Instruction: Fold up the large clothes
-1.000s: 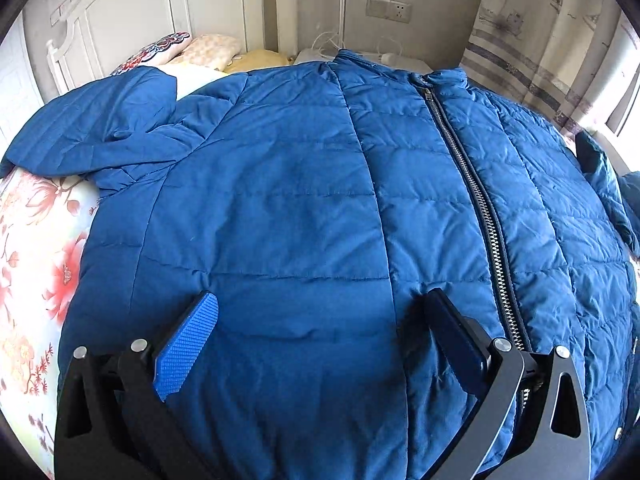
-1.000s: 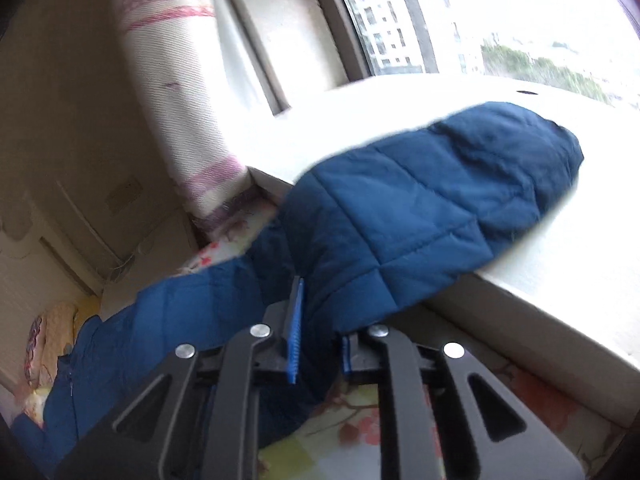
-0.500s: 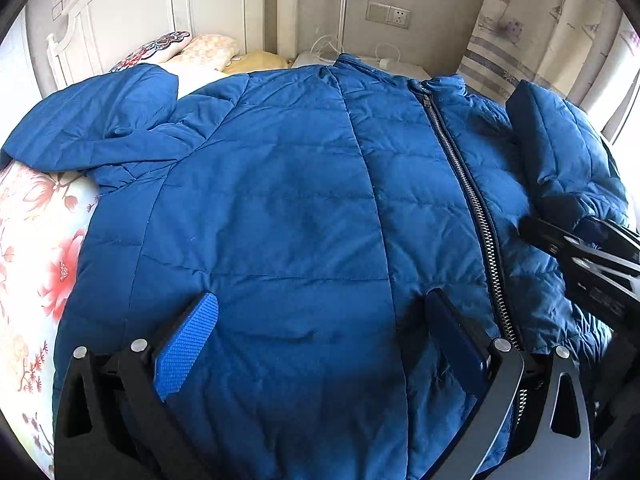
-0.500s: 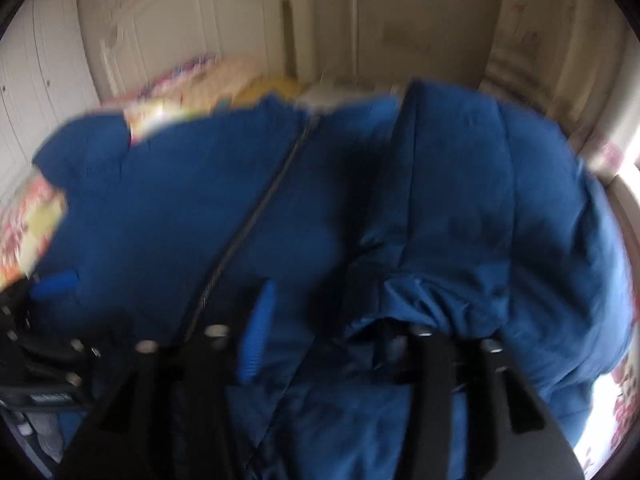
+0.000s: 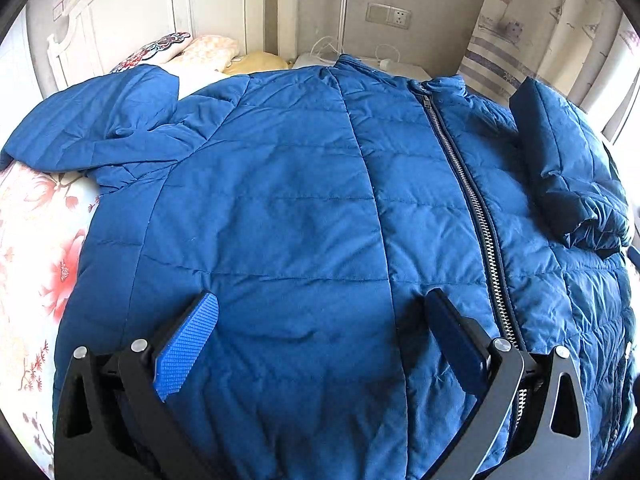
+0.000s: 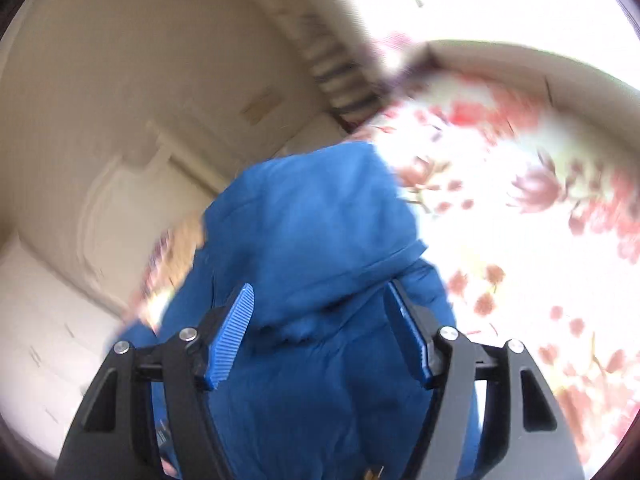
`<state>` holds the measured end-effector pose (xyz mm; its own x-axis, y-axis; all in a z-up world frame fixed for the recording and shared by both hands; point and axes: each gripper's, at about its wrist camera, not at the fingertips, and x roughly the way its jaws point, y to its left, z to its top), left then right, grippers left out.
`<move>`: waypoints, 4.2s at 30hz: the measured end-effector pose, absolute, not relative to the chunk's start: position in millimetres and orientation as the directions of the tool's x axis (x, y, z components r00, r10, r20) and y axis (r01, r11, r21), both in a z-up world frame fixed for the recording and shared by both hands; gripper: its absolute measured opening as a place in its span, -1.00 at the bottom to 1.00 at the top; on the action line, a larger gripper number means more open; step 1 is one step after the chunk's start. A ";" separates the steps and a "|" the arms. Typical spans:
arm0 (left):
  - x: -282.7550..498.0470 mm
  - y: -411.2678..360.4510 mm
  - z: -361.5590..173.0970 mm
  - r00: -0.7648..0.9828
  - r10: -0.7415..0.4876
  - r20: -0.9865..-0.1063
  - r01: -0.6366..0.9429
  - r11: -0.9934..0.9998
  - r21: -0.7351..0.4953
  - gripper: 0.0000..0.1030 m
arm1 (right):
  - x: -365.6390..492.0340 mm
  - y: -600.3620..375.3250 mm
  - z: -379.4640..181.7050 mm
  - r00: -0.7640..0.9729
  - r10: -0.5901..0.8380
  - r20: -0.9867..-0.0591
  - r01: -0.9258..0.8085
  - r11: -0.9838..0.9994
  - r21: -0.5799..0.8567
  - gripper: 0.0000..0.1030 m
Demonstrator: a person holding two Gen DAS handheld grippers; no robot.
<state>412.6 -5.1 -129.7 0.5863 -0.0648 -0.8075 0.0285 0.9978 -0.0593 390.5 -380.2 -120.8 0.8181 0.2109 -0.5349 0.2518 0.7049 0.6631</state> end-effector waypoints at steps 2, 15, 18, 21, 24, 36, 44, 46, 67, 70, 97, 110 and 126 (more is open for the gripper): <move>412.5 -4.5 -129.7 0.587 -0.067 -0.807 0.029 0.998 -0.062 0.91 | 409.1 -382.6 -126.5 0.816 0.215 -0.536 0.259 0.694 0.672 0.33; 412.0 -1.7 -129.7 0.590 -0.077 -0.804 0.028 0.997 -0.075 0.91 | 455.0 -204.0 -46.7 0.748 0.488 -0.449 -0.330 0.861 0.387 -0.44; 410.4 2.2 -129.0 0.596 -0.100 -0.797 0.029 0.994 -0.103 0.91 | 455.8 -199.6 -61.3 0.719 0.515 -0.468 -0.324 0.843 0.430 0.08; 410.3 6.0 -128.4 0.602 -0.120 -0.789 0.029 0.991 -0.129 0.91 | 433.3 -239.1 -66.6 0.771 0.501 -0.393 -0.271 0.817 0.509 0.08; 407.4 5.4 -126.0 0.613 -0.120 -0.781 0.027 0.991 -0.131 0.91 | 397.9 -302.1 -72.9 0.867 0.381 -0.322 -0.147 0.812 0.565 0.08; 380.9 -188.4 -77.6 0.751 -0.125 -0.648 0.411 0.857 0.311 0.90 | 369.4 -414.1 -163.8 0.911 0.208 -0.357 0.177 0.584 0.792 0.04; 410.5 -266.8 -89.6 0.744 -0.130 -0.656 0.496 0.765 0.410 0.29 | 352.4 -406.2 -155.5 0.912 0.213 -0.350 0.163 0.593 0.788 0.04; 422.9 -258.5 -84.8 0.699 -0.177 -0.692 0.510 0.803 0.309 -0.22 | 356.7 -403.2 -154.5 0.913 0.213 -0.347 0.163 0.591 0.790 0.05; 444.6 146.4 -142.5 0.658 -0.537 -0.527 -0.124 0.613 -0.780 -0.30 | 351.9 -400.2 -151.0 0.912 0.195 -0.361 0.179 0.603 0.777 0.06; 445.9 144.0 -136.1 0.672 -0.583 -0.457 -0.071 0.564 -0.823 0.17 | 352.9 -398.4 -149.6 0.909 0.188 -0.371 0.186 0.615 0.766 0.06; 439.5 116.4 -122.1 0.700 -0.458 -0.547 0.026 0.783 -0.622 -0.47 | 400.6 -360.6 -142.4 0.792 0.262 -0.551 0.226 0.714 0.663 -0.88; 436.1 133.0 -124.8 0.708 -0.447 -0.547 -0.023 0.759 -0.651 -0.47 | 417.9 -326.2 -62.8 0.807 0.007 -0.590 0.221 0.924 0.312 -0.30; 433.7 140.2 -123.1 0.733 -0.388 -0.559 -0.088 0.761 -0.643 0.00 | 547.4 -258.7 -82.0 0.709 -0.131 -0.693 0.156 0.987 -0.026 -0.05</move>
<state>433.7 140.2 -123.1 0.7329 -0.3878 -0.5590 -0.0876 0.7610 -0.6428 547.4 -258.7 -82.0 0.7094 -0.1307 -0.6926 0.1564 0.9873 -0.0261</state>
